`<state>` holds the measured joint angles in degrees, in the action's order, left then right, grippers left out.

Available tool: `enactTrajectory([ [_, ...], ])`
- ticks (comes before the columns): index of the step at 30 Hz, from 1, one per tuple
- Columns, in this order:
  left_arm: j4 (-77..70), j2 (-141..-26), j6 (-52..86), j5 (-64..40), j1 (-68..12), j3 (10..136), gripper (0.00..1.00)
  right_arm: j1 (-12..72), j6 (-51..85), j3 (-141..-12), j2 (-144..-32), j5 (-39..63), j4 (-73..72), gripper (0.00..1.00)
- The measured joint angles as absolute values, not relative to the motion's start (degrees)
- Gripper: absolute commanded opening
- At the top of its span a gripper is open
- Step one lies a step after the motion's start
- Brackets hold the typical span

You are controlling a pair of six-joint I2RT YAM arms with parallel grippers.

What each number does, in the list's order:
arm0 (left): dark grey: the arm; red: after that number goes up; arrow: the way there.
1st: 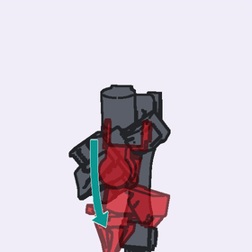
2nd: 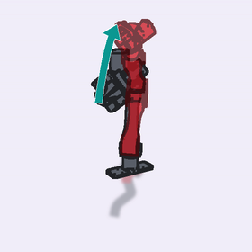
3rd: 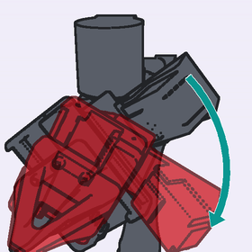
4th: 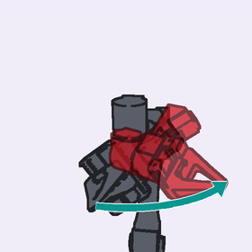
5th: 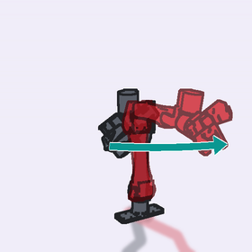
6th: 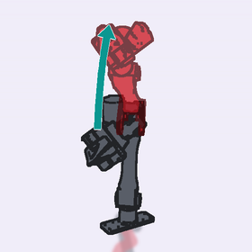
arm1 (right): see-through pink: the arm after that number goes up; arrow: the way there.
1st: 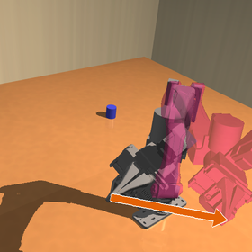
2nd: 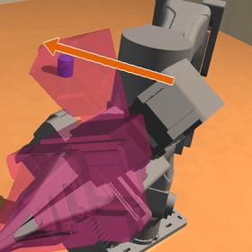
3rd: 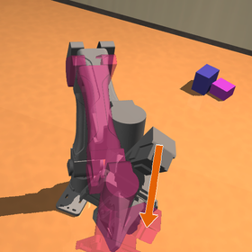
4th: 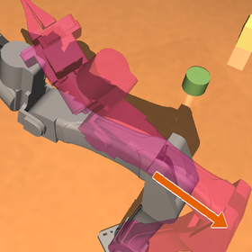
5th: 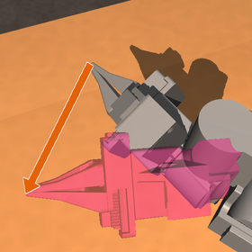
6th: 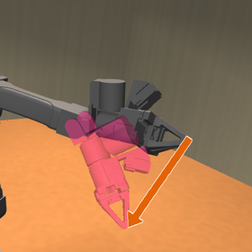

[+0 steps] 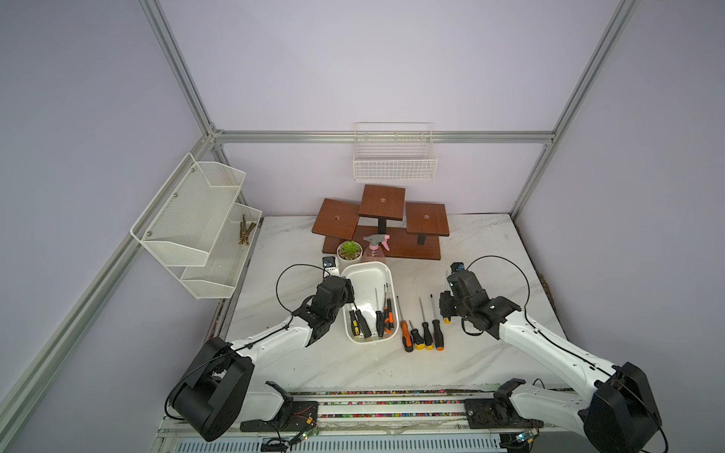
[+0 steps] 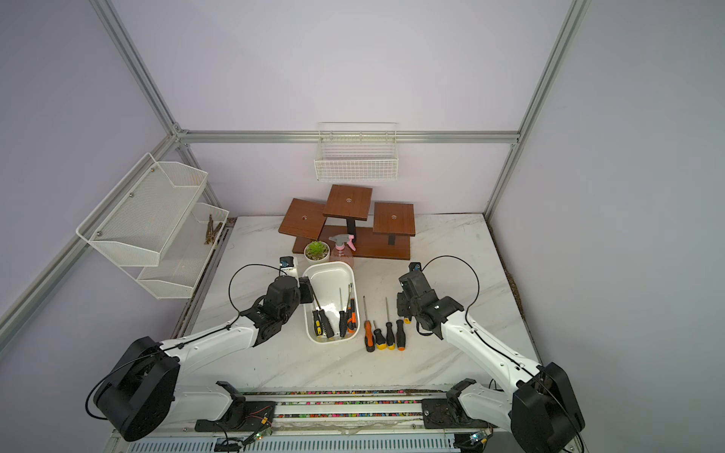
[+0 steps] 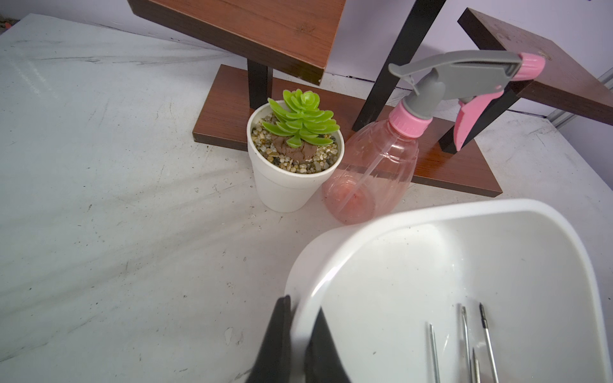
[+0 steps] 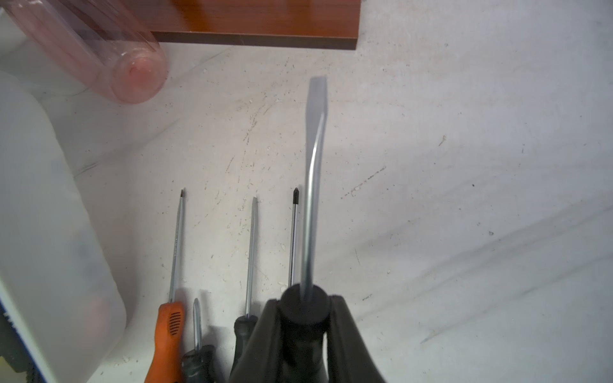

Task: Take out the screwdriver from the storage box
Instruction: Place the screwdriver at the center of the board.

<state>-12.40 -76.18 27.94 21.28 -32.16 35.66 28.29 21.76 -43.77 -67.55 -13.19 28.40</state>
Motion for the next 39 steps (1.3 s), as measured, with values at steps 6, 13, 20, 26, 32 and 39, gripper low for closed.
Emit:
enactTrajectory([
  [6,-12.4,-76.2,27.9,21.3,-32.2,35.7,0.0,28.0,22.3,-42.2,-68.7,-12.5,28.6,0.0],
  [13,-12.4,-76.2,27.9,21.3,-32.2,35.7,0.0,28.0,24.1,-41.1,-68.7,-11.7,30.2,0.0],
  [20,-12.4,-76.2,27.9,21.3,-32.2,35.7,0.0,28.0,25.5,-41.1,-69.6,-10.6,31.4,0.0],
  [26,-12.4,-75.9,27.9,21.2,-32.2,35.7,0.0,28.0,26.0,-41.1,-72.6,-10.7,31.9,0.0],
  [32,-12.4,-75.7,27.9,21.2,-32.2,35.7,0.0,28.0,26.3,-41.2,-75.2,-11.0,32.9,0.0],
  [39,-12.6,-75.6,27.9,21.3,-32.2,35.3,0.0,28.0,26.3,-41.3,-78.1,-11.0,33.2,0.0],
])
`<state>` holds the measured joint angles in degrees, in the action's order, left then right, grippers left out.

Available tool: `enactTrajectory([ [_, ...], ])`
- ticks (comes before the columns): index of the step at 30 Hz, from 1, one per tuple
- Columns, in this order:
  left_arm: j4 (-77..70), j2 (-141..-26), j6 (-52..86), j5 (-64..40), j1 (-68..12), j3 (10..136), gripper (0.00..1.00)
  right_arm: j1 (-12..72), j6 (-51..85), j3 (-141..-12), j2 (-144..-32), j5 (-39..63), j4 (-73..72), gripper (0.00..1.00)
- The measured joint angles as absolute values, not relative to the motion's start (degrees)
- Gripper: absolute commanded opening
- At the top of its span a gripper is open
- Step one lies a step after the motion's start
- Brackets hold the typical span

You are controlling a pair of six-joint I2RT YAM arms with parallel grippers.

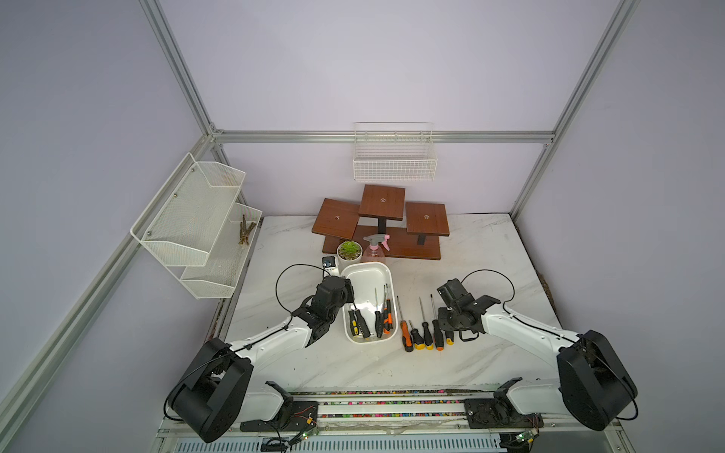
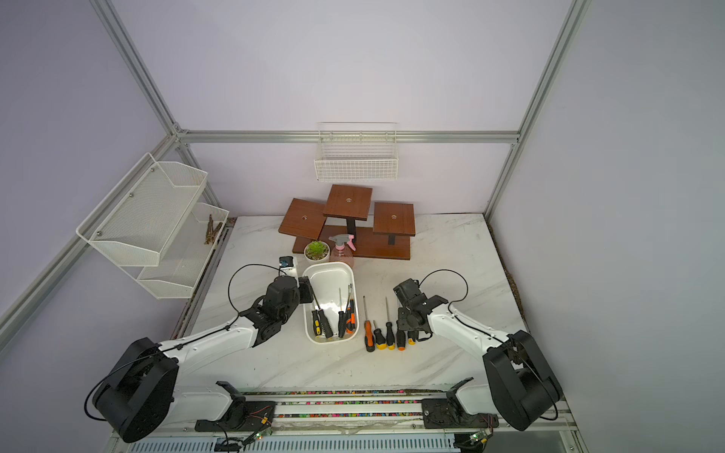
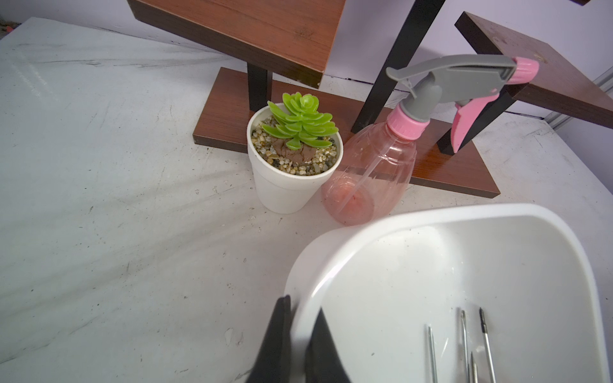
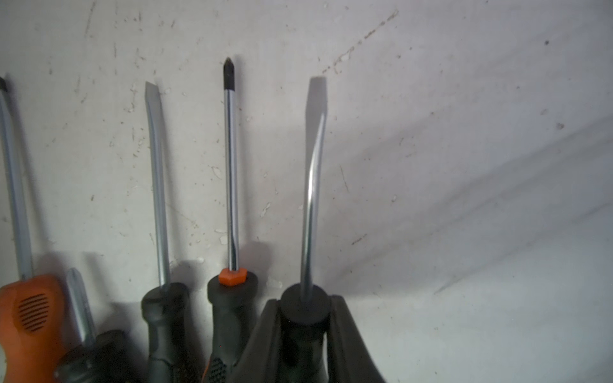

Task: Take out the screwdriver from the storage box
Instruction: Place the screwdriver at the center of the board.

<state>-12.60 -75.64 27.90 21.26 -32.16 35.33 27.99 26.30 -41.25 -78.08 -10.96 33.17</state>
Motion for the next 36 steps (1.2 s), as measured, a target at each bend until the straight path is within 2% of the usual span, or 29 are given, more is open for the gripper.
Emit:
enactTrajectory([
  [13,-12.8,-75.1,27.9,21.3,-32.0,34.8,0.0,27.9,26.2,-42.0,-81.7,-10.4,33.8,0.0],
  [20,-12.8,-75.0,27.9,21.3,-32.0,34.8,0.0,27.8,25.7,-42.9,-82.7,-9.8,33.9,0.11],
  [23,-12.8,-75.0,27.9,21.3,-32.0,34.8,0.0,27.6,25.6,-42.9,-82.8,-9.5,33.9,0.18],
  [36,-12.8,-75.0,27.9,21.3,-32.0,34.8,0.0,26.9,25.2,-42.9,-82.8,-9.3,33.9,0.29],
])
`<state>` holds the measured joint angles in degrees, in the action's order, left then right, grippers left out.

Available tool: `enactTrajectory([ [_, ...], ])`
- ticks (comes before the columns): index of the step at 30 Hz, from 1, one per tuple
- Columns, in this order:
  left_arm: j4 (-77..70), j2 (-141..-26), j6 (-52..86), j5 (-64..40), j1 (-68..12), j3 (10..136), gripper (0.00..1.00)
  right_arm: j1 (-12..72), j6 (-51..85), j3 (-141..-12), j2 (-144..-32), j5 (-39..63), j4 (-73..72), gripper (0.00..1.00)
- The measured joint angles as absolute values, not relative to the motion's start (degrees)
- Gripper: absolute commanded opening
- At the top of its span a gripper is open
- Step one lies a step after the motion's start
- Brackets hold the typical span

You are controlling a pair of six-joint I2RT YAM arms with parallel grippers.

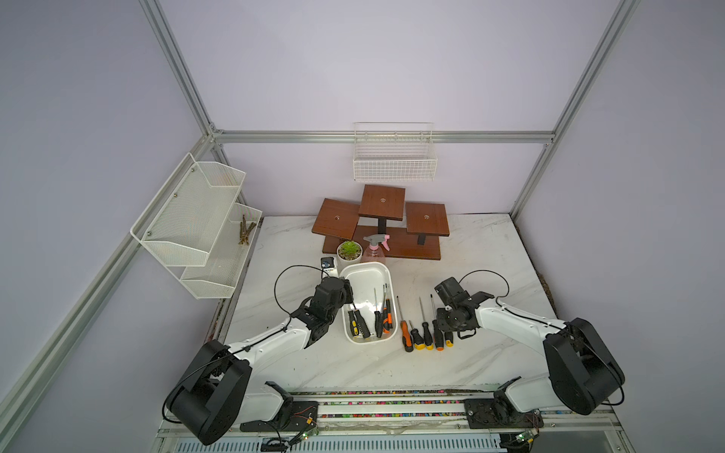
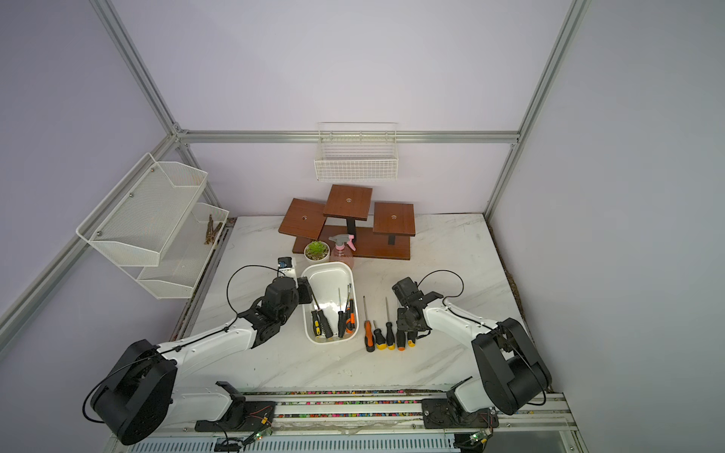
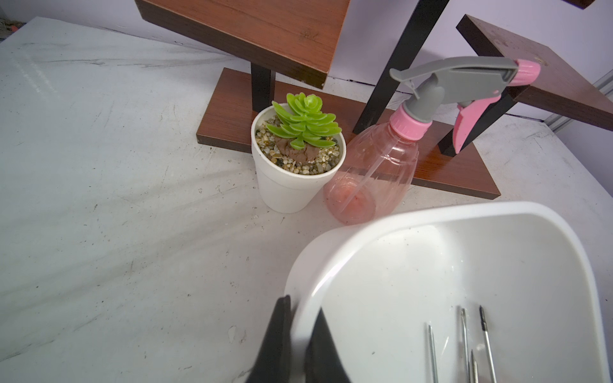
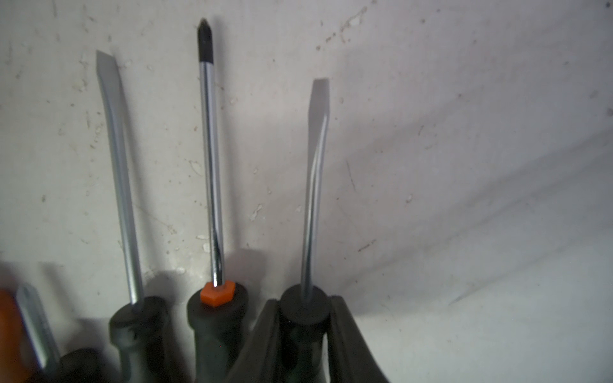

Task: Take out the screwdriver from the storage box
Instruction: Place the screwdriver at the center of the board, then pick up the screwdriver from the storage box.

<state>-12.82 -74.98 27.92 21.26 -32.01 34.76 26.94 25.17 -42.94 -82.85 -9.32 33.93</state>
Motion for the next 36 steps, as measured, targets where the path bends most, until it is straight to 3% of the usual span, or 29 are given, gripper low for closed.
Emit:
enactTrajectory([
  [4,-12.8,-75.0,27.9,21.3,-32.0,34.8,0.0,26.8,25.1,-43.0,-82.8,-9.3,33.9,0.34],
  [14,-12.8,-75.0,27.9,21.3,-32.0,34.8,0.0,26.7,25.2,-43.0,-82.2,-9.4,33.9,0.33],
  [25,-12.8,-75.0,27.9,21.3,-32.0,34.8,0.0,26.7,25.6,-43.5,-71.0,-8.6,35.0,0.32],
  [28,-12.8,-75.0,27.9,21.3,-32.0,34.8,0.0,26.9,25.9,-45.3,-67.5,-6.4,35.6,0.38],
  [31,-12.8,-75.0,27.9,21.3,-32.0,34.8,0.0,29.6,27.5,-48.3,-63.6,-5.5,35.7,0.39],
  [36,-12.8,-75.0,27.9,21.3,-32.0,34.8,0.0,41.1,31.2,-55.0,-64.9,-5.7,34.1,0.41],
])
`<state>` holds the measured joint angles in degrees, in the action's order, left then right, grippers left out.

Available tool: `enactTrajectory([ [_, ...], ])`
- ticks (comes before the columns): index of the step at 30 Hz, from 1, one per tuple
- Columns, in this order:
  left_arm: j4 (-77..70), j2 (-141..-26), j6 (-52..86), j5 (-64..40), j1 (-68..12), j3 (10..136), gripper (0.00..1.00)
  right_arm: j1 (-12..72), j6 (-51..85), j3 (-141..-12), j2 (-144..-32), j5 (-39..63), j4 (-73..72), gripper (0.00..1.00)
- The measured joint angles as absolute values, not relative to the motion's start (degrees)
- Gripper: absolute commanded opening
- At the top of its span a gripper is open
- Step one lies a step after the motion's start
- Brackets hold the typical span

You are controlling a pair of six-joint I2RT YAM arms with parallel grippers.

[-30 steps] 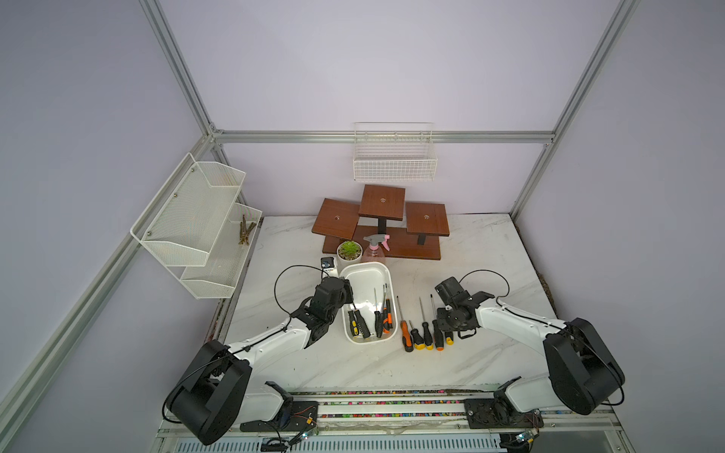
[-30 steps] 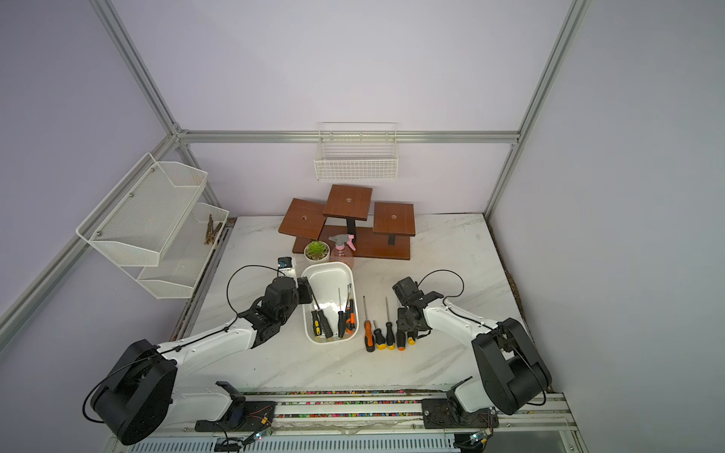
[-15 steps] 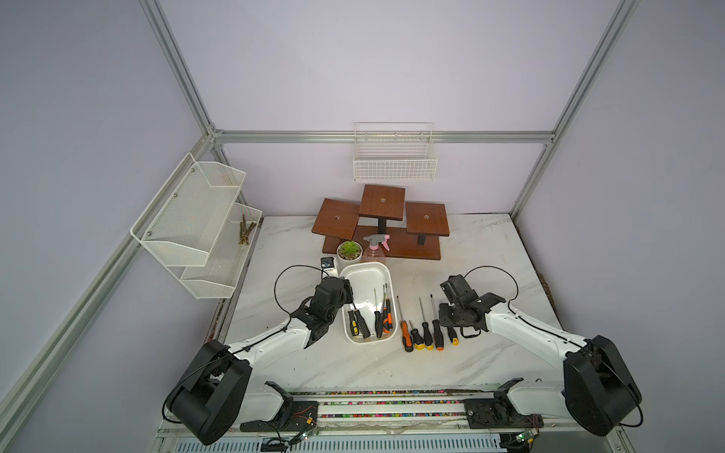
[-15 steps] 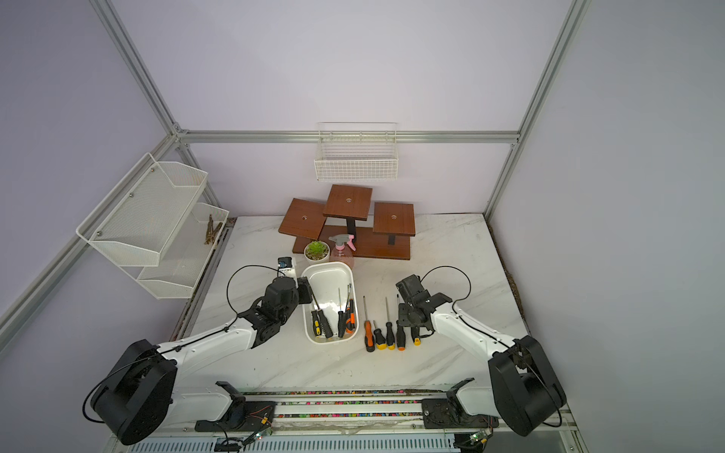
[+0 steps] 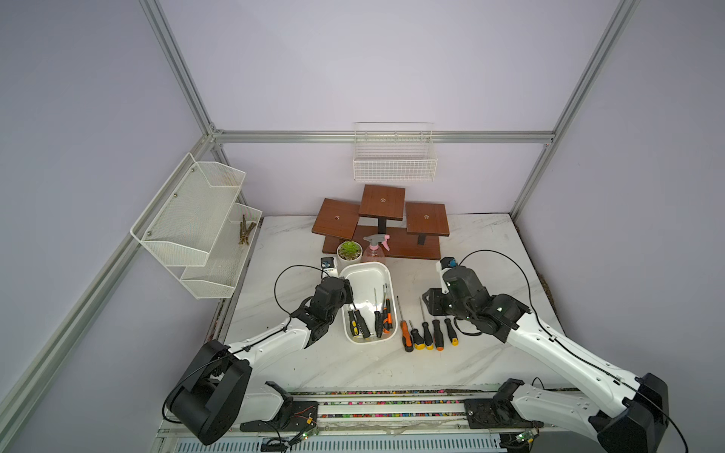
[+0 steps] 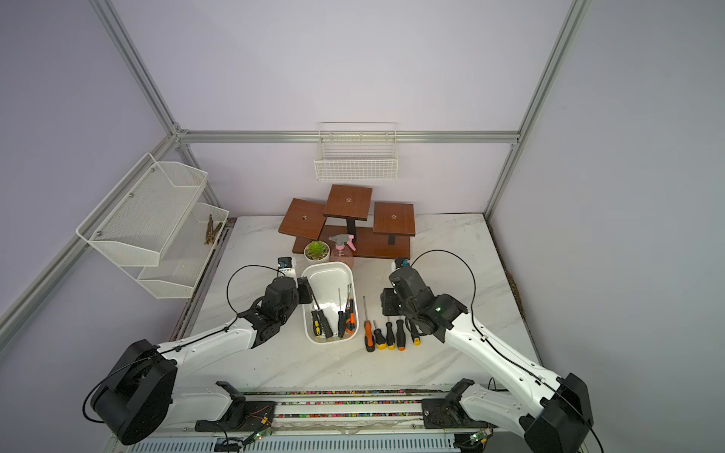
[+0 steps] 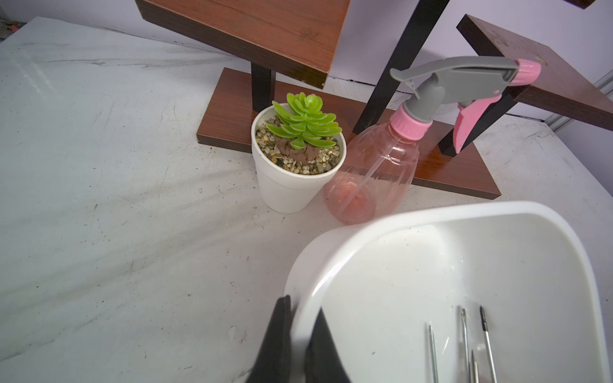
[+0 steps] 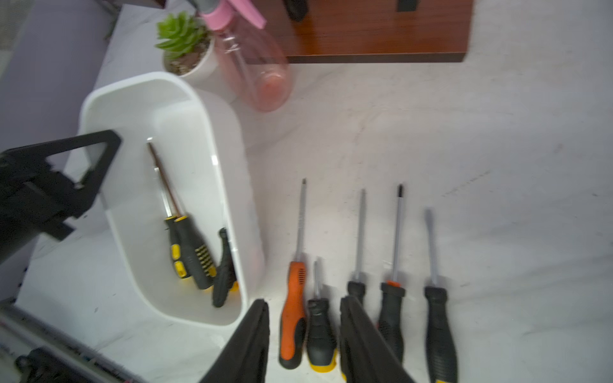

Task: Take out the screwdriver from the storage box
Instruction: Pick up the screwdriver from the storage box.

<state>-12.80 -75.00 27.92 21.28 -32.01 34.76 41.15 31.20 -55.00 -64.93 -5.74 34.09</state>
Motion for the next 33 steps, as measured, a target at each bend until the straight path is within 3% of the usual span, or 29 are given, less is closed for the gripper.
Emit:
enactTrajectory([
  [7,-12.8,-75.0,27.9,21.3,-32.0,34.8,0.0,51.0,34.9,-59.9,-78.8,-4.4,27.1,0.4],
  [16,-12.8,-75.0,27.9,21.3,-32.0,34.8,0.0,54.2,35.9,-64.4,-94.6,-0.8,19.4,0.41],
  [33,-12.8,-75.1,27.9,21.4,-32.0,34.8,0.0,54.7,33.1,-69.3,-105.1,-0.7,15.1,0.4],
])
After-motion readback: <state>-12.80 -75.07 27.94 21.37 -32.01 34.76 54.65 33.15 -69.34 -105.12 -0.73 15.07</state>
